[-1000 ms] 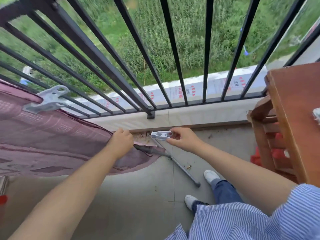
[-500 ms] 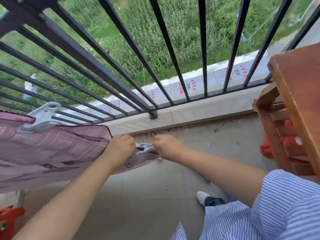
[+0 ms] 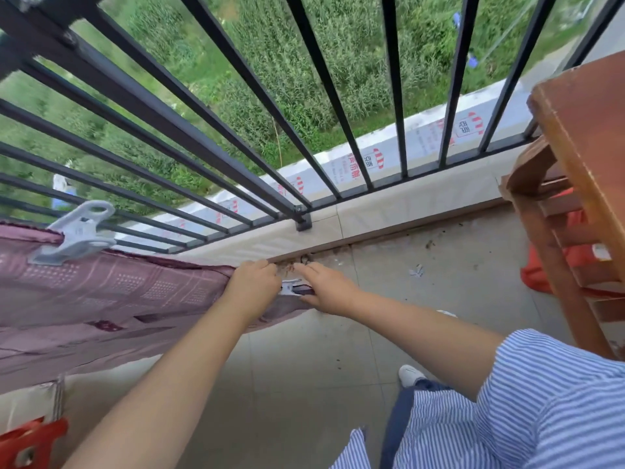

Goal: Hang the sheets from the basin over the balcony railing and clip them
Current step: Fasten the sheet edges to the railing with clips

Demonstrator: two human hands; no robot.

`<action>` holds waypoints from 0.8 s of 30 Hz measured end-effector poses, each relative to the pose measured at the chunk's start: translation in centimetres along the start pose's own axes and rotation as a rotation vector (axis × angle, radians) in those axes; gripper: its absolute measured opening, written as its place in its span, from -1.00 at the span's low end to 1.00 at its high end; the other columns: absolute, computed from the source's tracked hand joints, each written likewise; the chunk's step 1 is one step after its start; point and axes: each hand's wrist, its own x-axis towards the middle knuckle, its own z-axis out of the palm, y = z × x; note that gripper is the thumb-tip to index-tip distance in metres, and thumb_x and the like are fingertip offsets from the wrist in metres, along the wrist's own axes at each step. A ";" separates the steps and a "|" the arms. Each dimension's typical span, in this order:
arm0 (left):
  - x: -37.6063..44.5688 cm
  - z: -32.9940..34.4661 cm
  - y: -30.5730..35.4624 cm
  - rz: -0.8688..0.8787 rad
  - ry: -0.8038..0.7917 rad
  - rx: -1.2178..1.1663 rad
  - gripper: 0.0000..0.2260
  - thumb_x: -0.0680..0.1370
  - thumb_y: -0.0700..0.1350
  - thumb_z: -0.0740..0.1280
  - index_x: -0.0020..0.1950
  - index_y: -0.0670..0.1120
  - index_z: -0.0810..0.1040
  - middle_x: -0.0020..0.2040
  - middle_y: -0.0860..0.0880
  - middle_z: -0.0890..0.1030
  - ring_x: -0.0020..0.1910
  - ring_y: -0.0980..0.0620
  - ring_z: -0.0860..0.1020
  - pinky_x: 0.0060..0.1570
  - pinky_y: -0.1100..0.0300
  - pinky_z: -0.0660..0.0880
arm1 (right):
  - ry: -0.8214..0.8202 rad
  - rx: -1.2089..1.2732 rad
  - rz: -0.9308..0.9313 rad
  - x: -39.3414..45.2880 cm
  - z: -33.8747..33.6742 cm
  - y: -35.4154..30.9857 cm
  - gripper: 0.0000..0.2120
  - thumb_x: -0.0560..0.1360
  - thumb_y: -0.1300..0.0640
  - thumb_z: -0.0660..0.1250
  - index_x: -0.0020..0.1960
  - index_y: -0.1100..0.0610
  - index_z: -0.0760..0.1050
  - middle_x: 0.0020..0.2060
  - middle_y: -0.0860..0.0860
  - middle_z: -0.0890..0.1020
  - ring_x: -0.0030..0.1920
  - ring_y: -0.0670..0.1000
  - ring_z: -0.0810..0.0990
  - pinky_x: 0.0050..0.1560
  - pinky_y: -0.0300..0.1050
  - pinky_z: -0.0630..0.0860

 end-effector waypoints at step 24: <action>9.7 -30.3 48.0 0.782 0.457 -0.101 -0.45 0.56 0.14 0.05 0.48 -0.02 -0.03 0.52 -0.14 0.00 0.50 -0.11 -0.06 0.44 -0.09 0.00 | 0.947 -0.124 1.558 -60.5 -1.0 11.2 -0.41 0.49 -0.11 0.15 0.43 0.07 0.08 0.48 0.10 0.07 0.48 0.13 -0.05 0.44 0.15 -0.04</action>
